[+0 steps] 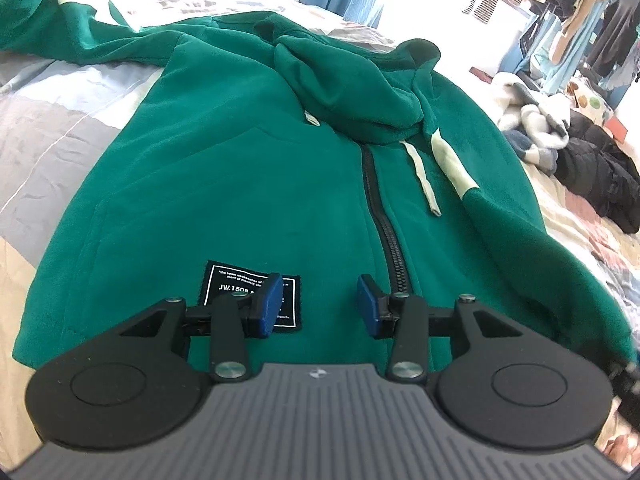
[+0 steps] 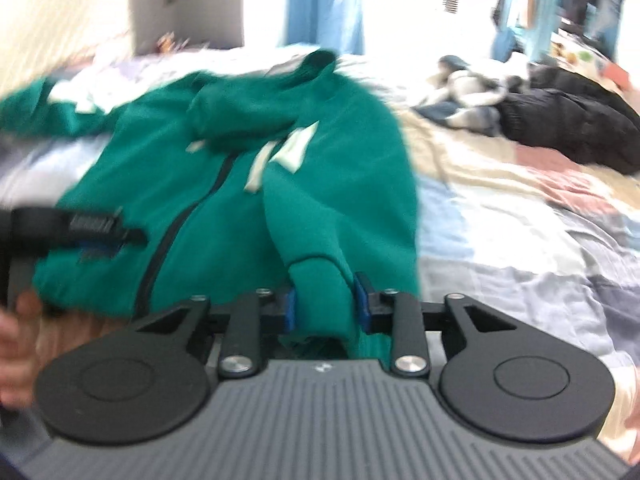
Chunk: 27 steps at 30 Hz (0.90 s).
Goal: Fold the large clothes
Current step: 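Reach the right gripper to the other hoodie sleeve and close on it, then pull the sleeve outward with the right gripper, lay it flat, open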
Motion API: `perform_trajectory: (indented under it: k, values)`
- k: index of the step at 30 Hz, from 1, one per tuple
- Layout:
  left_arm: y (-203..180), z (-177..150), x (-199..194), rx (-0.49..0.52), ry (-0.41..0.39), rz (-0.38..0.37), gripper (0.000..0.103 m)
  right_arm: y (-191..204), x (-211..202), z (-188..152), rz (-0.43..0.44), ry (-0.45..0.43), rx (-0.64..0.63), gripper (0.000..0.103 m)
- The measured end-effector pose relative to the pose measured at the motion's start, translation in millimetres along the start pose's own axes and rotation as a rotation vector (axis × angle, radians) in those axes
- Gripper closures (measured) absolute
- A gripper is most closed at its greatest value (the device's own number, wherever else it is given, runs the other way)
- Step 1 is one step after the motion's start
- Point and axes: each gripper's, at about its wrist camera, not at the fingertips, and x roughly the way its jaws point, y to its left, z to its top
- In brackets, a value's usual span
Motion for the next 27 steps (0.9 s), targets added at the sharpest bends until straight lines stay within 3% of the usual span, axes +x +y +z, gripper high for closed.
perform_trajectory:
  k: [5,10,13,17,24,27]
  values:
    - [3,1,-2,-0.015,-0.016,0.008,0.055,-21,14,10,0.031,0.008,0.106,0.074]
    - [0,-1,-2,-0.008,-0.022,0.021,0.055,-21,57,10,0.087,0.177,0.156,0.073]
    - [0,-2,-4,-0.012,-0.041,0.036,0.056,-13,59,17,0.061,0.177,0.109,0.077]
    - [4,-2,-12,-0.041,-0.087,0.042,0.056,-26,45,52,0.046,0.102,0.063,0.084]
    - [17,5,-16,-0.11,-0.127,0.032,0.056,-94,20,159,-0.129,-0.126,0.009,0.085]
    - [20,8,-13,-0.123,-0.138,0.044,0.056,-138,24,203,-0.239,-0.201,0.057,0.085]
